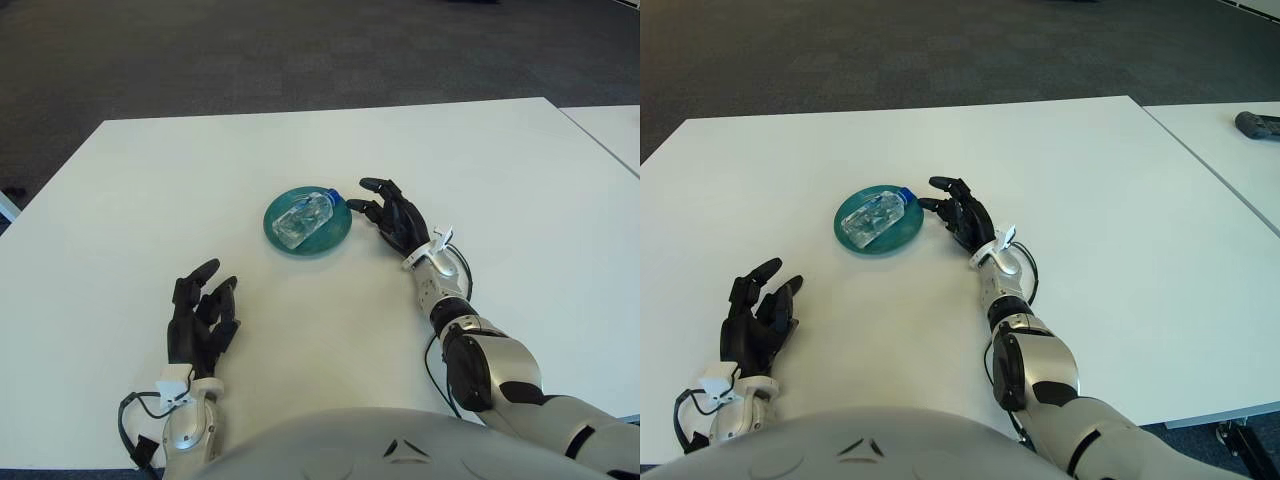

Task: Put the bottle into the plate.

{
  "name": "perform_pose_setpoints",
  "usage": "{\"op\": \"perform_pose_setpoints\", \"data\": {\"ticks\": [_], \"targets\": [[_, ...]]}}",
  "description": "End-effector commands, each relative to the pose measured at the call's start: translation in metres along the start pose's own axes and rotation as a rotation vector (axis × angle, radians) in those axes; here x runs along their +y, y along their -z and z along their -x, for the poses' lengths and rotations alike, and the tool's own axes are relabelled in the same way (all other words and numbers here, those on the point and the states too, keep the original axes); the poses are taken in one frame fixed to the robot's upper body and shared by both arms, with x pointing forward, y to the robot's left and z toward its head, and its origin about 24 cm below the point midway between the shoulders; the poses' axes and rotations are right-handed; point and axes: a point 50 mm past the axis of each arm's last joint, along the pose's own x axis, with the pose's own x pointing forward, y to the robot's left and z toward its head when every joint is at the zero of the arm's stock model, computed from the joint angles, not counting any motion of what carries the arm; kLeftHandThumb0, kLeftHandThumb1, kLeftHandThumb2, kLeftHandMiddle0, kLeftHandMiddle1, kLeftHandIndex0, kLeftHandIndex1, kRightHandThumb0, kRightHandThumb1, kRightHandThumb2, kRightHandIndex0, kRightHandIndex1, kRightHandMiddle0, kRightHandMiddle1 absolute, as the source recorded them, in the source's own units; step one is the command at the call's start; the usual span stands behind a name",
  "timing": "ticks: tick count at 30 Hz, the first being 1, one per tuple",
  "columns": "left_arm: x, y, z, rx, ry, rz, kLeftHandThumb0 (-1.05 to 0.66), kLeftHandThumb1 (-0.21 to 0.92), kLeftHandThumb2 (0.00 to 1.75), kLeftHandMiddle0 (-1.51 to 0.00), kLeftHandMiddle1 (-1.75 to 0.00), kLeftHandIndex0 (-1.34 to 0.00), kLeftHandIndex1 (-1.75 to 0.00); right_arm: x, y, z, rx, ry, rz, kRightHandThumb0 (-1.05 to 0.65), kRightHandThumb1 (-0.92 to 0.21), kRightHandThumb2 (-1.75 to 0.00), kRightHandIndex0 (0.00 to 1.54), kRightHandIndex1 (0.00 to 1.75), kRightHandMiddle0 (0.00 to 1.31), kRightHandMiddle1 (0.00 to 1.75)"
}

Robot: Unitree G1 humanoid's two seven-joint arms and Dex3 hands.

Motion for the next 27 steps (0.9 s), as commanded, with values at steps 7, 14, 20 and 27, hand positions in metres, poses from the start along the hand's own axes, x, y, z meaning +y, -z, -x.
{"op": "perform_pose_setpoints", "data": {"ticks": [7,14,20,27], "targets": [[0.01,0.01,0.006,0.056,-0.064,-0.022,-0.61,0.92,0.55,-0.47,-0.47,-0.18,-0.98,-0.008,0.023,0.024,0.044,0.172,-0.115,-0.6,-0.83,-0.72,0.52,0.97,0.29,1.14],[0.014,0.012,0.005,0.051,-0.076,0.006,-0.63,0.92,0.55,-0.49,-0.49,-0.18,-0.99,-0.008,0.024,0.028,0.024,0.233,-0.102,-0.59,-0.76,-0.8,0.53,1.03,0.31,1.17],[0.016,0.014,0.004,0.04,-0.08,0.017,-0.65,0.92,0.54,-0.49,-0.5,-0.18,-0.99,-0.006,0.025,0.03,0.004,0.253,-0.088,-0.58,-0.73,-0.86,0.52,1.08,0.33,1.19],[0.017,0.013,0.003,0.017,-0.092,0.021,-0.65,0.92,0.58,-0.46,-0.49,-0.16,-0.99,0.0,0.026,0.03,-0.012,0.237,-0.076,-0.61,-0.73,-0.88,0.53,1.08,0.34,1.24]]}}
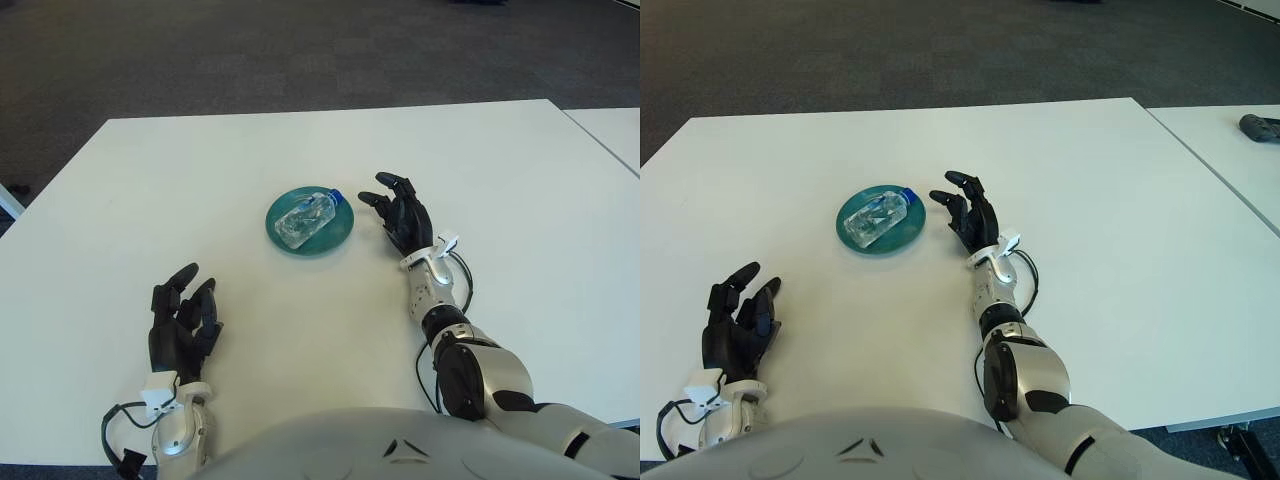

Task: Put the bottle into the plate.

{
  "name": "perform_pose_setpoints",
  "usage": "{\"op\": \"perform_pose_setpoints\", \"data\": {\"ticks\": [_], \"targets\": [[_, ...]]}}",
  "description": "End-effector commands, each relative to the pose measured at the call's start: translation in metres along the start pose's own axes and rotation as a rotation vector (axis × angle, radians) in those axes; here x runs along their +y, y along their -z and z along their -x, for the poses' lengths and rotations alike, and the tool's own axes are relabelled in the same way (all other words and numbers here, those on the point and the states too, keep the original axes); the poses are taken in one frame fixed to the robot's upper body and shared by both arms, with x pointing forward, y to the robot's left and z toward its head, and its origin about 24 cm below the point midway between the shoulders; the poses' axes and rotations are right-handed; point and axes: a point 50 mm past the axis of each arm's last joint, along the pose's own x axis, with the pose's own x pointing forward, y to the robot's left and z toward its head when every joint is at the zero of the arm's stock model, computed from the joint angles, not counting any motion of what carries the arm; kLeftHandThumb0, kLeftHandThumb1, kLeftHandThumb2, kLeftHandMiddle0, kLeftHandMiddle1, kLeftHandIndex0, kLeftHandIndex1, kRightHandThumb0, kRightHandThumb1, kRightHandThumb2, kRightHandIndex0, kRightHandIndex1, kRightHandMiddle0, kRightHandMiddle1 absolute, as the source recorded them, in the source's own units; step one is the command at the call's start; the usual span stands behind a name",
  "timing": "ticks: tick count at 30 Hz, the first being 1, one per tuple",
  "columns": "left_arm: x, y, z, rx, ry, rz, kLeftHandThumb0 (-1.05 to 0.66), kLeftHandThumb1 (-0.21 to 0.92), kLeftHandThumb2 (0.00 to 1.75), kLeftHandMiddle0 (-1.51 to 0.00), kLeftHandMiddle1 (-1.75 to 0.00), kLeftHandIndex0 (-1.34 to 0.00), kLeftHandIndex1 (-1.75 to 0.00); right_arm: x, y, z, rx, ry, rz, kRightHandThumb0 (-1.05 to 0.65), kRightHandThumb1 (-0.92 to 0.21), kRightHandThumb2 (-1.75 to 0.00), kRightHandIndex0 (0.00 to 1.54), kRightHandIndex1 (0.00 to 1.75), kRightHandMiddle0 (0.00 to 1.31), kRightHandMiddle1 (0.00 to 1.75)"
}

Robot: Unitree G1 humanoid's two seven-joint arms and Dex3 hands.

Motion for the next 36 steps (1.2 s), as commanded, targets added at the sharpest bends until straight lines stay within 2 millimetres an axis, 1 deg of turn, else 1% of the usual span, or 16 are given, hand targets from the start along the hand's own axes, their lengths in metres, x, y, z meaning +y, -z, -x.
{"op": "perform_pose_setpoints", "data": {"ticks": [1,15,21,26,33,36], "targets": [[0.004,0.009,0.004,0.054,-0.018,-0.001,-0.65,0.92,0.58,-0.46,-0.49,-0.16,-0.99,0.003,0.026,0.024,0.088,0.056,-0.063,-0.61,-0.73,-0.88,0.53,1.08,0.34,1.24],[0.003,0.008,0.001,0.039,-0.055,0.035,-0.6,0.92,0.57,-0.48,-0.5,-0.17,-0.99,0.007,0.027,0.026,0.079,0.042,-0.059,-0.65,-0.76,-0.81,0.52,1.09,0.29,1.28],[0.002,0.008,0.0,0.035,-0.071,0.037,-0.59,0.92,0.57,-0.48,-0.49,-0.18,-0.98,0.009,0.028,0.027,0.079,0.04,-0.059,-0.63,-0.72,-0.86,0.54,1.09,0.32,1.3],[0.001,0.007,0.0,0.039,-0.092,0.03,-0.59,0.92,0.58,-0.49,-0.49,-0.19,-0.98,0.01,0.029,0.028,0.082,0.034,-0.059,-0.63,-0.71,-0.89,0.55,1.09,0.32,1.3],[-0.004,0.006,-0.002,0.037,-0.12,0.023,-0.6,0.88,0.53,-0.56,-0.59,-0.28,-1.04,0.012,0.031,0.03,0.098,0.019,-0.041,-0.63,-0.72,-0.88,0.54,1.1,0.33,1.32],[-0.006,0.005,-0.003,0.031,-0.127,0.027,-0.59,0.86,0.54,-0.58,-0.68,-0.33,-1.07,0.012,0.031,0.031,0.105,0.008,-0.023,-0.63,-0.74,-0.87,0.52,1.12,0.32,1.31]]}}
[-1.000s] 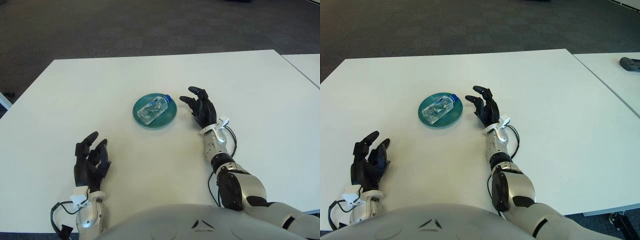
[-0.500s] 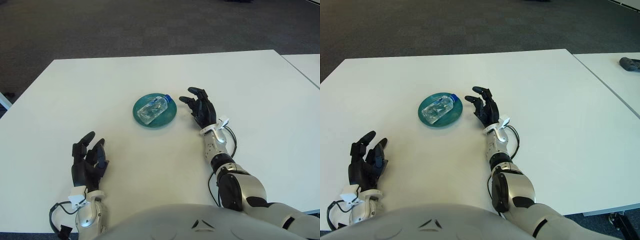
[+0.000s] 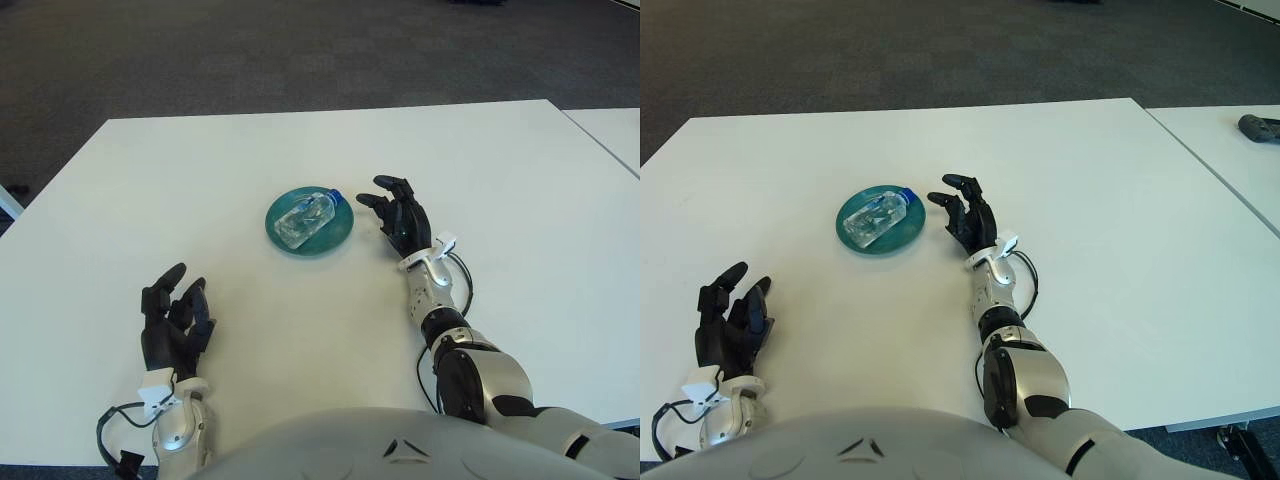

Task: Put the bottle into the plate.

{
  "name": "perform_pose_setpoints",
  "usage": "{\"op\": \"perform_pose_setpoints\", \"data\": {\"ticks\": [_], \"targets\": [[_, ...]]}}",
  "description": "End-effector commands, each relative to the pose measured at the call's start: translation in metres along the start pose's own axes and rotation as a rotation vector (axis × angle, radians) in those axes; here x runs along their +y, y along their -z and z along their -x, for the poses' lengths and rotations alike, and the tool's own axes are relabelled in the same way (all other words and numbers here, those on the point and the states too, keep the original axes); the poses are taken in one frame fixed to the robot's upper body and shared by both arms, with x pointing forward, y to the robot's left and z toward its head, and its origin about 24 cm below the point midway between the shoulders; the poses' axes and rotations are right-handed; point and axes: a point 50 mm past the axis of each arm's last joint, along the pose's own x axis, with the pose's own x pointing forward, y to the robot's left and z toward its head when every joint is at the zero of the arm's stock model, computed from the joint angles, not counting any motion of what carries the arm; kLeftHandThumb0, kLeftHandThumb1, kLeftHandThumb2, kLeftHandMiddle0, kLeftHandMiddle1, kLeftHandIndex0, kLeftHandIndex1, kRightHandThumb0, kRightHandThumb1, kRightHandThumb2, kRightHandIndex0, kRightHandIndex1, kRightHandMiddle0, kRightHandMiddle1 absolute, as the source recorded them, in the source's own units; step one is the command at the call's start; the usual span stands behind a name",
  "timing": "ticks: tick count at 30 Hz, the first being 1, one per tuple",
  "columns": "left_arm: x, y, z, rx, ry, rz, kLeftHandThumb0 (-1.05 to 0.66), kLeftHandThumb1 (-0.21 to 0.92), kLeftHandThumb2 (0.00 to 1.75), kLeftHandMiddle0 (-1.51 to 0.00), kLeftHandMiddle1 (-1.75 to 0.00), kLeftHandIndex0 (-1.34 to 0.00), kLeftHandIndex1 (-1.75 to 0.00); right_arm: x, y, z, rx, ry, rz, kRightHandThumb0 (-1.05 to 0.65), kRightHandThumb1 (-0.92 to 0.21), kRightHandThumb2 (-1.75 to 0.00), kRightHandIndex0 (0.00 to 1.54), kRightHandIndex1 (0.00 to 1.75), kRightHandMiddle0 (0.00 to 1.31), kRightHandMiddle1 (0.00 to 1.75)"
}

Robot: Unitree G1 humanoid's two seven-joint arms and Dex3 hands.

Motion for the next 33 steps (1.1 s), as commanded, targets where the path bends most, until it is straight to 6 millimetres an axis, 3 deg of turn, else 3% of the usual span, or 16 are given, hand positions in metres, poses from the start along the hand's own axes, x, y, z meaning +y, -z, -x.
{"op": "perform_pose_setpoints", "data": {"ticks": [1,9,15,20,24,33], "targets": [[-0.006,0.006,0.003,0.042,-0.031,0.021,-0.59,0.85,0.54,-0.59,-0.7,-0.34,-1.07,0.006,0.03,0.03,0.1,0.047,-0.055,-0.63,-0.74,-0.87,0.52,1.12,0.32,1.3],[-0.007,0.005,0.003,0.035,-0.036,0.036,-0.57,0.81,0.57,-0.6,-0.79,-0.38,-1.1,0.0,0.028,0.032,0.128,-0.019,-0.018,-0.66,-0.81,-0.79,0.47,1.11,0.26,1.25],[-0.01,0.002,0.003,0.021,-0.028,0.025,-0.59,0.8,0.59,-0.61,-0.82,-0.38,-1.12,-0.025,0.022,0.059,0.14,-0.068,0.032,-0.68,-0.84,-0.71,0.42,0.98,0.15,1.16],[-0.013,0.001,0.004,0.018,-0.021,0.029,-0.59,0.8,0.61,-0.6,-0.84,-0.38,-1.13,-0.036,0.01,0.063,0.136,-0.081,0.073,-0.69,-0.83,-0.7,0.39,0.89,0.1,1.11],[-0.015,0.001,0.005,0.019,-0.001,0.037,-0.62,0.82,0.62,-0.56,-0.84,-0.34,-1.12,-0.047,-0.002,0.064,0.114,-0.052,0.129,-0.69,-0.82,-0.69,0.4,0.8,0.07,1.07],[-0.021,0.0,0.005,0.013,0.028,0.048,-0.63,0.87,0.6,-0.5,-0.76,-0.24,-1.06,-0.069,-0.008,0.067,0.155,-0.006,0.151,-0.69,-0.84,-0.64,0.44,0.71,0.1,1.05]]}}
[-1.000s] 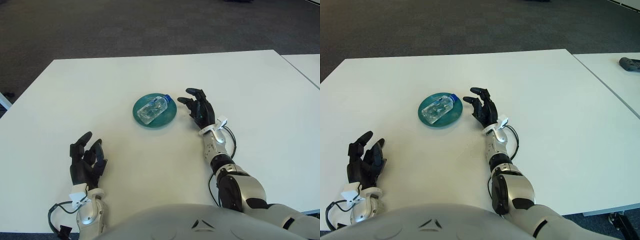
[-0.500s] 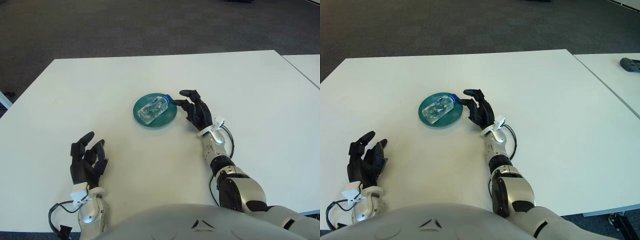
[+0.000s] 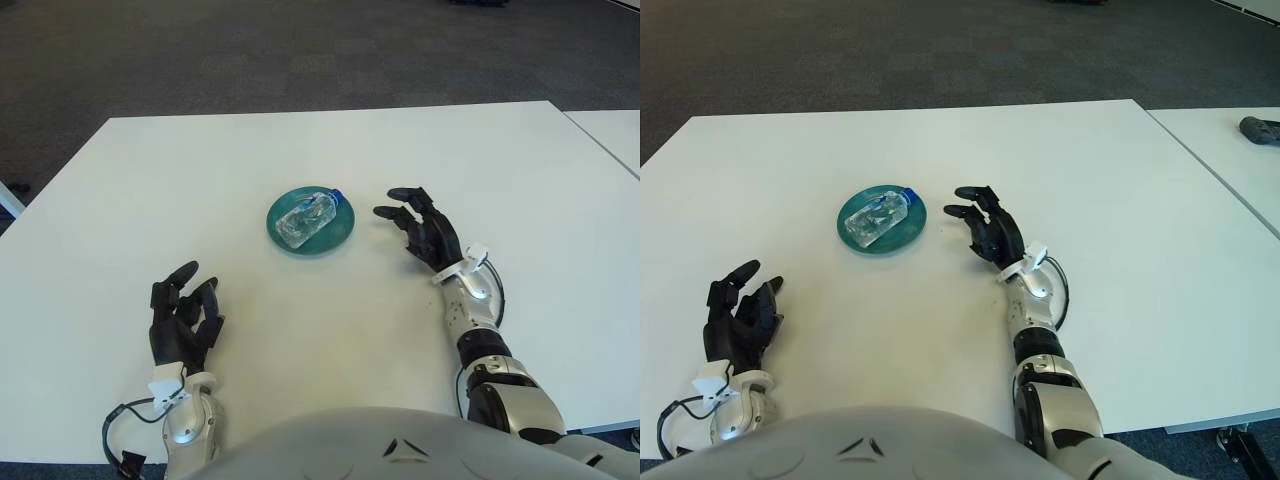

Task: Put the bottle into the plate.

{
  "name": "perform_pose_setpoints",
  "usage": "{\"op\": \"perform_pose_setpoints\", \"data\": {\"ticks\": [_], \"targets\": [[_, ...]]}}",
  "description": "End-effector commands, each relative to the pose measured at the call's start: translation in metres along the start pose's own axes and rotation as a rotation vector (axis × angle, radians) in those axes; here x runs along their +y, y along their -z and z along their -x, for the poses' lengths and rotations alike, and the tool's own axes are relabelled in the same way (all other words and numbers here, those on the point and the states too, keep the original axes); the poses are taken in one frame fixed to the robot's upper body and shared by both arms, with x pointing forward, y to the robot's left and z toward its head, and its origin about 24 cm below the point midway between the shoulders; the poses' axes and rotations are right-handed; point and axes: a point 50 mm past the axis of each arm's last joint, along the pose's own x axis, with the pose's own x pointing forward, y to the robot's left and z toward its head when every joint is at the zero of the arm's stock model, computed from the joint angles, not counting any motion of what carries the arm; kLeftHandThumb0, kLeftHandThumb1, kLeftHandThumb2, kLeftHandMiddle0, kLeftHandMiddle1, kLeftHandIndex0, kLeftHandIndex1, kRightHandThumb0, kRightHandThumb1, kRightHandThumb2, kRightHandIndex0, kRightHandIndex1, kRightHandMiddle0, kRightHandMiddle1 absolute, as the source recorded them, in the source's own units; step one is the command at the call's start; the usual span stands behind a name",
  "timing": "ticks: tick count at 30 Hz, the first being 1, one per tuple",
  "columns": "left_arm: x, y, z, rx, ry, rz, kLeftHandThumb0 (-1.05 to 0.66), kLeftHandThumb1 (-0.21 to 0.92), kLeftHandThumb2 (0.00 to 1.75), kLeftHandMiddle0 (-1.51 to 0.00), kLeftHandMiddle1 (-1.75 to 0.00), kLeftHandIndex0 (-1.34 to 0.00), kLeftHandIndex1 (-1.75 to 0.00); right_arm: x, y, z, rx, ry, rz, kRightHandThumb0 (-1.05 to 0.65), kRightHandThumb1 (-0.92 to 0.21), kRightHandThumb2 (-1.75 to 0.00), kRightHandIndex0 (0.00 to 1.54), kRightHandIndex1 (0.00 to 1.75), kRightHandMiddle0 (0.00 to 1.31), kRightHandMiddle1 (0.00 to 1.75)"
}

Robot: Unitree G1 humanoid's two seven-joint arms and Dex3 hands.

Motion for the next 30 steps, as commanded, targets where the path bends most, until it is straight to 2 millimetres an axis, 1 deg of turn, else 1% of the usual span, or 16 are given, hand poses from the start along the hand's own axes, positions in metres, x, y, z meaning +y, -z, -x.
{"op": "perform_pose_setpoints", "data": {"ticks": [1,5,10,14,23,30], "targets": [[-0.007,0.001,0.002,0.013,0.0,0.029,-0.63,0.88,0.59,-0.49,-0.74,-0.22,-1.04,-0.006,0.025,0.03,0.12,0.059,-0.06,-0.68,-0.84,-0.63,0.44,0.71,0.1,1.05],[-0.006,0.0,0.001,0.012,0.008,0.027,-0.64,0.91,0.56,-0.48,-0.7,-0.2,-1.02,-0.005,0.026,0.031,0.122,0.052,-0.055,-0.65,-0.82,-0.63,0.44,0.7,0.1,1.05],[-0.004,-0.001,-0.001,0.009,0.017,0.023,-0.64,0.92,0.55,-0.47,-0.67,-0.18,-1.0,-0.005,0.022,0.038,0.105,0.061,-0.042,-0.61,-0.76,-0.68,0.44,0.72,0.1,1.05],[-0.003,-0.001,-0.001,0.008,0.02,0.02,-0.64,0.92,0.56,-0.45,-0.66,-0.17,-1.0,-0.006,0.018,0.043,0.107,0.071,-0.034,-0.6,-0.74,-0.69,0.44,0.73,0.1,1.05],[0.001,-0.002,-0.002,0.016,0.023,0.004,-0.65,0.92,0.56,-0.43,-0.64,-0.16,-1.0,-0.003,0.018,0.049,0.105,0.113,-0.044,-0.64,-0.79,-0.66,0.43,0.73,0.11,1.06],[0.002,-0.003,-0.002,0.015,0.03,-0.002,-0.65,0.92,0.55,-0.43,-0.63,-0.15,-1.0,0.003,0.026,0.051,0.116,0.115,-0.098,-0.63,-0.79,-0.65,0.43,0.74,0.11,1.06]]}}
